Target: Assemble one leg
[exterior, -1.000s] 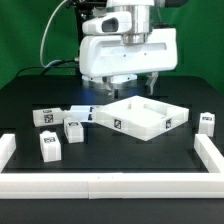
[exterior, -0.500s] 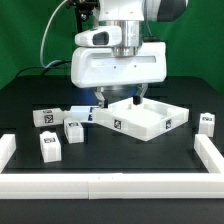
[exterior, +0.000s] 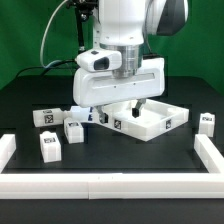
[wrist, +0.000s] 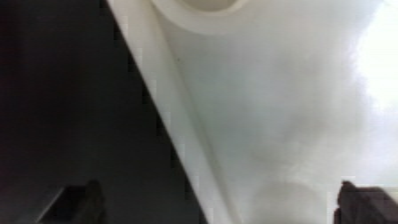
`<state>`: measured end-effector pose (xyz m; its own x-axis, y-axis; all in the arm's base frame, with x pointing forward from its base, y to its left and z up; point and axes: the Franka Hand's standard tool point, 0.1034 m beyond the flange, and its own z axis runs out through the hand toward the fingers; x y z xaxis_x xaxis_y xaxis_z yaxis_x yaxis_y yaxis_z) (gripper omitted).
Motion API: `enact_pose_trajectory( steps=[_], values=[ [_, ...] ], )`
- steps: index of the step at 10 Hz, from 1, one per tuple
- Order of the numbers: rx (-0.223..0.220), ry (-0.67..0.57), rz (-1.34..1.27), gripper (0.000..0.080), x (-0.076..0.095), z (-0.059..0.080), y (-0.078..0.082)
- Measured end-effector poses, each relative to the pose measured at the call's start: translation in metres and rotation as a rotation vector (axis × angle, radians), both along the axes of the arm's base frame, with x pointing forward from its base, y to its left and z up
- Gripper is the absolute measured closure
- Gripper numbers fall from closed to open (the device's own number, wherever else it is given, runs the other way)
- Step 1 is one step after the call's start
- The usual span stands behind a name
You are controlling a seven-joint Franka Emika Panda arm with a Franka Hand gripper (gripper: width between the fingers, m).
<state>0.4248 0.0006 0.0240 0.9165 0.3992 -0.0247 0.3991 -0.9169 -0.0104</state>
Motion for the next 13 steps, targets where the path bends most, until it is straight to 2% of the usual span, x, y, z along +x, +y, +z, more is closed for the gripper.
enact_pose_trajectory(
  steps=[2, 5, 7, 8, 10, 11, 12, 13],
  values=[
    [0.000, 0.000, 0.000, 0.0151, 0.000, 0.000, 0.000],
    [-0.020, -0.039, 0.321, 0.0151, 0.002, -0.002, -0.002],
    [-0.021, -0.028, 0.326, 0.0151, -0.002, -0.011, 0.000],
    [-0.021, -0.029, 0.324, 0.0151, -0.002, -0.010, -0.001],
    [-0.021, -0.028, 0.323, 0.0411, -0.002, -0.011, -0.001],
    [-0.021, -0.027, 0.323, 0.0411, -0.003, -0.011, -0.001],
    [-0.021, -0.027, 0.323, 0.0596, -0.003, -0.011, -0.001],
    [-0.021, -0.027, 0.323, 0.0726, -0.003, -0.011, -0.002]
  ],
)
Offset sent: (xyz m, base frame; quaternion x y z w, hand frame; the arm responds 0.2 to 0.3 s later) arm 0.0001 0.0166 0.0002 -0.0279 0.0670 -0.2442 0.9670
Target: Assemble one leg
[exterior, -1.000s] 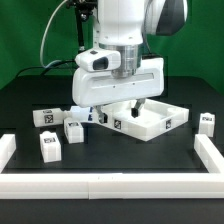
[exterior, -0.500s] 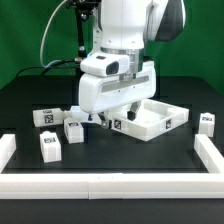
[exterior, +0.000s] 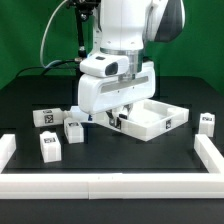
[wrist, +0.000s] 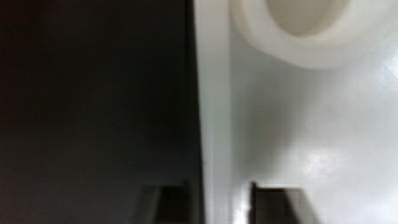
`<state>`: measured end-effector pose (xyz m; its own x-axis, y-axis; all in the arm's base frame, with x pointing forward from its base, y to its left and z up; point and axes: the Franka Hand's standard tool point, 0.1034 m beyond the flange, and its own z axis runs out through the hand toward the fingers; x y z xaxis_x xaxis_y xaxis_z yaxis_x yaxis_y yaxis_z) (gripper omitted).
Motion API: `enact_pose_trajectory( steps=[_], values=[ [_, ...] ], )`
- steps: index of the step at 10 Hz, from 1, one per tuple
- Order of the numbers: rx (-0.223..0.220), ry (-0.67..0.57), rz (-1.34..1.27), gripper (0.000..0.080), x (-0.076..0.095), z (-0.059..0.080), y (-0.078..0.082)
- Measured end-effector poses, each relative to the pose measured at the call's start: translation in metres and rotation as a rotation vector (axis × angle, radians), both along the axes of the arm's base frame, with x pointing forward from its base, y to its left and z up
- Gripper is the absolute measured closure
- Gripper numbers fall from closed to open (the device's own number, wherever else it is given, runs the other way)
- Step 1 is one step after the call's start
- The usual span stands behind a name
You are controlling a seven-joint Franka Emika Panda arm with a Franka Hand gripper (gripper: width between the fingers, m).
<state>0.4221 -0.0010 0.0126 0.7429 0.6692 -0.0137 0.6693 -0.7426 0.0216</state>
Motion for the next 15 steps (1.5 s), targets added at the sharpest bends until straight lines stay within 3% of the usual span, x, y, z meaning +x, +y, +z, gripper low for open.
enact_pose_trajectory(
  steps=[2, 3, 5, 7, 8, 9, 13, 14, 15],
  values=[
    [0.001, 0.000, -0.007, 0.0746, 0.000, 0.002, -0.002],
    [0.003, -0.004, -0.036, 0.0746, 0.003, 0.011, -0.012],
    [0.016, -0.007, -0.241, 0.0746, 0.009, 0.039, -0.031],
    [0.025, 0.095, -0.488, 0.0746, 0.015, 0.068, -0.046],
    [0.029, 0.078, -0.520, 0.0745, 0.031, 0.080, -0.062],
    [0.029, 0.066, -0.524, 0.0745, 0.037, 0.084, -0.067],
    [0.025, 0.078, -0.520, 0.0745, 0.032, 0.080, -0.065],
    [0.015, 0.078, -0.606, 0.0745, 0.039, 0.077, -0.062],
    [-0.006, 0.067, -0.717, 0.0745, 0.061, 0.074, -0.055]
  ],
)
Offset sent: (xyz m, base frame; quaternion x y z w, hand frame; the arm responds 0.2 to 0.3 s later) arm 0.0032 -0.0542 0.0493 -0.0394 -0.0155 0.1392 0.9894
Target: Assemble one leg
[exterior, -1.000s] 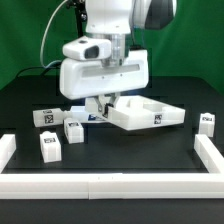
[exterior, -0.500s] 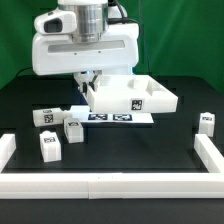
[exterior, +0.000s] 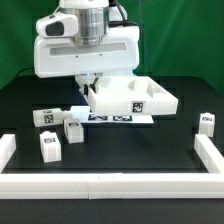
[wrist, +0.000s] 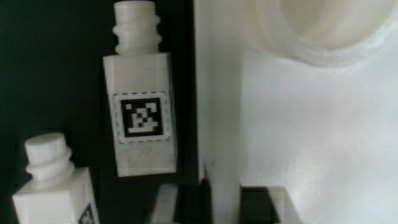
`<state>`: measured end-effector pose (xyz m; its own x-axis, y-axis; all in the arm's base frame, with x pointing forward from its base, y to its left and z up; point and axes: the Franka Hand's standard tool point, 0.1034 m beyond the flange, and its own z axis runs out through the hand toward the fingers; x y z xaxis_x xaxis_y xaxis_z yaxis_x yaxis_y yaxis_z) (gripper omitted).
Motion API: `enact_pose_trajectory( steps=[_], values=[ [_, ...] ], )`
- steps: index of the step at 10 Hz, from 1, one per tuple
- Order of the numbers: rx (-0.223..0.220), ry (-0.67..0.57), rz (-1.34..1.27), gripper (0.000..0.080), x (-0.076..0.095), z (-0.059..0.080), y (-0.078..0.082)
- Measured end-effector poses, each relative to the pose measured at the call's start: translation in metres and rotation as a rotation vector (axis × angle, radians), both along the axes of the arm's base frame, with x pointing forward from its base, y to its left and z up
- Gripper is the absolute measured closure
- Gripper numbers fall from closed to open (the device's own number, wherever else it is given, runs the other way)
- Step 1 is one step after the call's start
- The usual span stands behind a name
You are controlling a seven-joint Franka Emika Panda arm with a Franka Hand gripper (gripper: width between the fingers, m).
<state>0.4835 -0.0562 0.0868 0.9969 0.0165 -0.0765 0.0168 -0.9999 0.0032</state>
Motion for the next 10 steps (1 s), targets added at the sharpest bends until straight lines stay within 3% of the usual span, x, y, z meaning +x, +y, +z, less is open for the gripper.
enact_pose_trajectory(
  steps=[2, 5, 8, 10],
  values=[
    [-0.028, 0.048, -0.143, 0.0745, 0.032, -0.007, 0.010],
    [-0.042, 0.020, -0.153, 0.0745, 0.029, -0.015, 0.031],
    [-0.043, 0.021, -0.154, 0.0745, 0.029, -0.016, 0.029],
    [-0.055, 0.015, -0.124, 0.0745, 0.033, -0.027, 0.025]
  ],
)
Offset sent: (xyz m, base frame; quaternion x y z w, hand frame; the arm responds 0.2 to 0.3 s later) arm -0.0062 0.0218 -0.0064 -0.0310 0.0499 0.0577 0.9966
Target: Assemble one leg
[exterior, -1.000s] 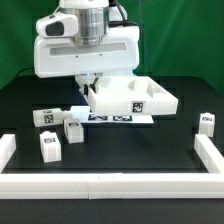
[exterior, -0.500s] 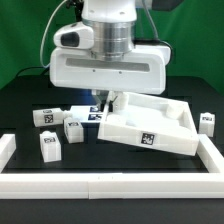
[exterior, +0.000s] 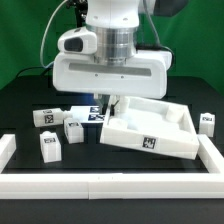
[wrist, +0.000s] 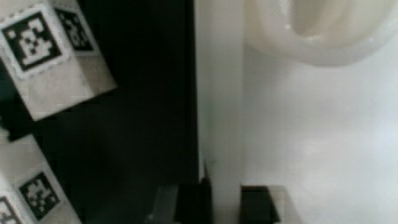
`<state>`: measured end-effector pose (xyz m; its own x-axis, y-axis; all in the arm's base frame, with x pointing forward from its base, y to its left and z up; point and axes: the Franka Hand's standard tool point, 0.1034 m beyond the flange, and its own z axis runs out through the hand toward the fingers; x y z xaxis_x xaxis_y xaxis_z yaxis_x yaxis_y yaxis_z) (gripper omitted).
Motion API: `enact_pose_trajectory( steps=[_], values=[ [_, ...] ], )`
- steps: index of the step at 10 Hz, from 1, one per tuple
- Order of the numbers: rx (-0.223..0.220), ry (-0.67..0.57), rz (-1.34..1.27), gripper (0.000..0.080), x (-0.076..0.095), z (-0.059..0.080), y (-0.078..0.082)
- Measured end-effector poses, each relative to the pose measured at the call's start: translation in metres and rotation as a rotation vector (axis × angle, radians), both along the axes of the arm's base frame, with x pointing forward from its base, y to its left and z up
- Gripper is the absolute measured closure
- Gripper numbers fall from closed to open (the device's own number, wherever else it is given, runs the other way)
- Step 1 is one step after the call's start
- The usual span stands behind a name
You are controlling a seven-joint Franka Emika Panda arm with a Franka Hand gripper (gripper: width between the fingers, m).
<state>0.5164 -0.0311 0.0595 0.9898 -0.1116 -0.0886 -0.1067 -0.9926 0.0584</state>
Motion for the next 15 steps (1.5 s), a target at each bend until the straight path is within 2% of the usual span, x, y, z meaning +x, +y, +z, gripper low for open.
enact_pose_trajectory(
  steps=[1, 3, 4, 5, 10, 15],
  values=[
    [-0.007, -0.004, 0.009, 0.0745, 0.011, -0.005, 0.002],
    [-0.017, -0.038, 0.027, 0.0745, 0.049, -0.012, 0.010],
    [-0.022, -0.053, 0.043, 0.0745, 0.062, -0.014, 0.013],
    [-0.025, -0.057, 0.048, 0.0745, 0.065, -0.015, 0.013],
    [-0.026, -0.052, 0.047, 0.0745, 0.063, -0.017, 0.012],
    [-0.049, -0.062, 0.049, 0.0741, 0.065, -0.041, 0.011]
  ],
)
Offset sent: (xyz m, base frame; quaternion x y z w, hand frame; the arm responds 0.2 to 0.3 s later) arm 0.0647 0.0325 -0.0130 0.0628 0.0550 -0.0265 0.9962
